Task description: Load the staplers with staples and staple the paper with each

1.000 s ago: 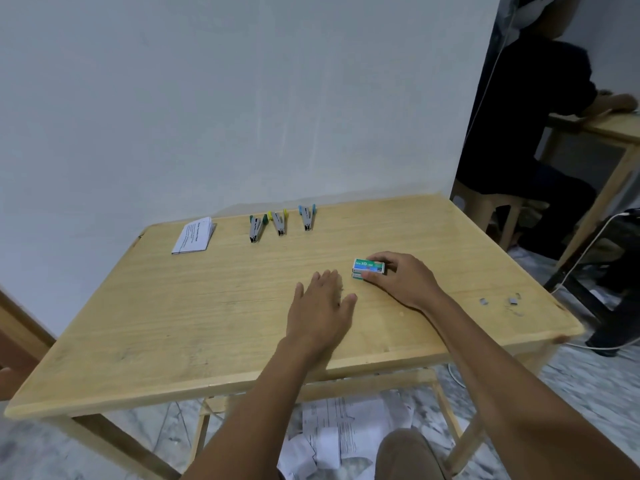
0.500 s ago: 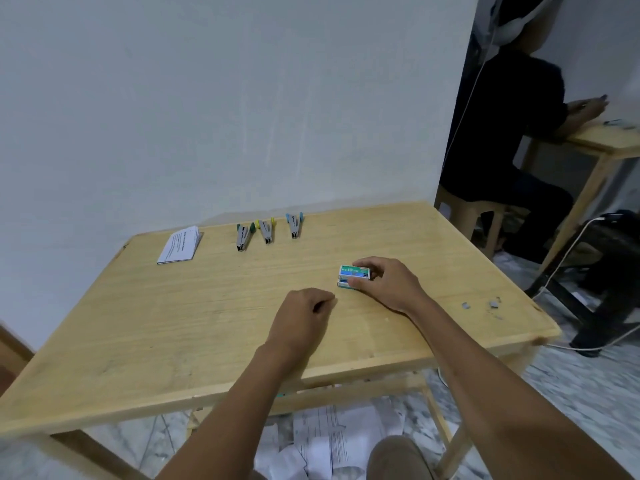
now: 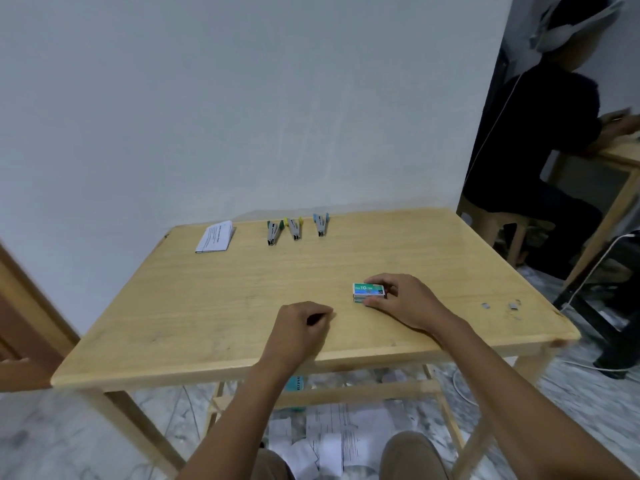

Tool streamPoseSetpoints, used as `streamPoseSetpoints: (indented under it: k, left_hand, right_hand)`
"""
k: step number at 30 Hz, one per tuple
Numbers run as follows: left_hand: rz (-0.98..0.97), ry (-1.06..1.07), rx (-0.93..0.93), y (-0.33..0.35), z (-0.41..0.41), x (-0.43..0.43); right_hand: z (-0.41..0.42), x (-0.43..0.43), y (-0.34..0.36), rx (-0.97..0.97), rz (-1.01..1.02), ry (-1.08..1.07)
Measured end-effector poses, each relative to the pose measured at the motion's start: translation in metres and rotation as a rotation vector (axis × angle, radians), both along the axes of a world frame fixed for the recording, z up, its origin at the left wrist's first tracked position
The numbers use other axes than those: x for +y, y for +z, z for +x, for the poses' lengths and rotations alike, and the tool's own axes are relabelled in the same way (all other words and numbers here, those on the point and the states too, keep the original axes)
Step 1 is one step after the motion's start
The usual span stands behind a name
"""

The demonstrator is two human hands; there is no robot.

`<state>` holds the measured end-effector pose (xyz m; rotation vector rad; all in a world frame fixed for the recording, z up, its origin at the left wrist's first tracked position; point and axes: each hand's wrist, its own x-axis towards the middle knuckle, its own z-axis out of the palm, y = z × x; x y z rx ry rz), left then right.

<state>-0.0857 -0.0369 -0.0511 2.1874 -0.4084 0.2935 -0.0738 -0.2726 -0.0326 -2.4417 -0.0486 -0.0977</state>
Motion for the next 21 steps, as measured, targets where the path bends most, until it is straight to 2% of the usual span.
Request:
streamPoseSetpoints:
  k: [6, 9, 16, 21]
  left_hand:
    - [-0.073, 0.004, 0.050, 0.000, -0.003, 0.005]
    - [-0.106, 0.000, 0.082, 0.001, -0.003, 0.007]
    - [-0.163, -0.030, 0.169, 0.003, -0.004, 0.010]
    - [-0.199, -0.074, 0.190, 0.011, -0.005, 0.009]
  right_hand:
    - [-0.034, 0.016, -0.006, -0.027, -0.075, 0.052]
    - [-0.040, 0.020, -0.009, -0.076, -0.092, 0.078]
    - [-0.041, 0.022, -0.008, -0.057, -0.136, 0.080]
    - [-0.043, 0.023, 0.003, -0.013, -0.050, 0.085]
